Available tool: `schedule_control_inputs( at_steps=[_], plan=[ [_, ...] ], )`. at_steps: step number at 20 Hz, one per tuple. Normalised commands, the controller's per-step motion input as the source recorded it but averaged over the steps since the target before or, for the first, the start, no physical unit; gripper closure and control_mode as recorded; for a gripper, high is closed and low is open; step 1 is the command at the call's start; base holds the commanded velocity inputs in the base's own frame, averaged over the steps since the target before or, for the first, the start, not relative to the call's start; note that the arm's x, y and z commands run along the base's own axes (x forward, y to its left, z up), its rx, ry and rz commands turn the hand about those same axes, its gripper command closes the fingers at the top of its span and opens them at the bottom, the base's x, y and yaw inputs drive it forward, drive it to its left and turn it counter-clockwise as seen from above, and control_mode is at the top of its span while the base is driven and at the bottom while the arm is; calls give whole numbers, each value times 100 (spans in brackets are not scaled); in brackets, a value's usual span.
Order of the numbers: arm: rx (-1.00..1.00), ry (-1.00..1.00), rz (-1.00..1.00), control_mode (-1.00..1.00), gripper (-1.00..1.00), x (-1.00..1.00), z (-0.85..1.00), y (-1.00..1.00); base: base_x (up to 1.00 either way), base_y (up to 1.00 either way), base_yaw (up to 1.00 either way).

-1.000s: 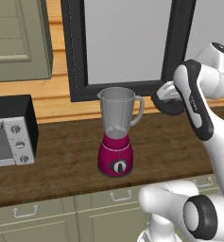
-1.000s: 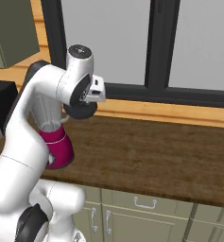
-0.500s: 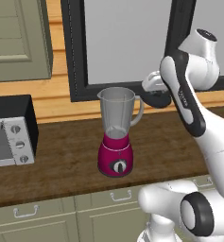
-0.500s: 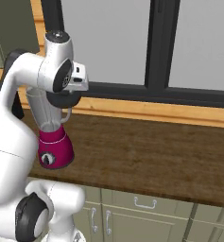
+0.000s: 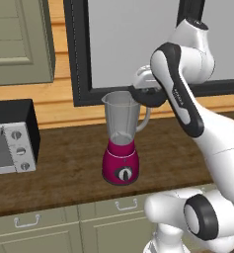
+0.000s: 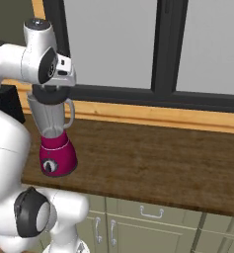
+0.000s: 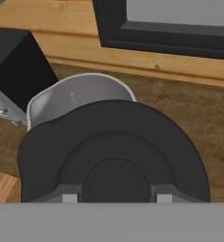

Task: Close the lid blender by securely placing the lid on top.

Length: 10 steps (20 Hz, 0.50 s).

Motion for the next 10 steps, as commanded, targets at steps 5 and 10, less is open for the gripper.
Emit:
schedule_control_inputs(
  at_steps=[5, 10],
  plan=[
    [-4, 6, 0, -100, 100, 9, 8, 43, 0, 0, 0],
    [-5, 7, 0, -100, 100, 16, 1, 39, 0, 0, 0]
  ],
)
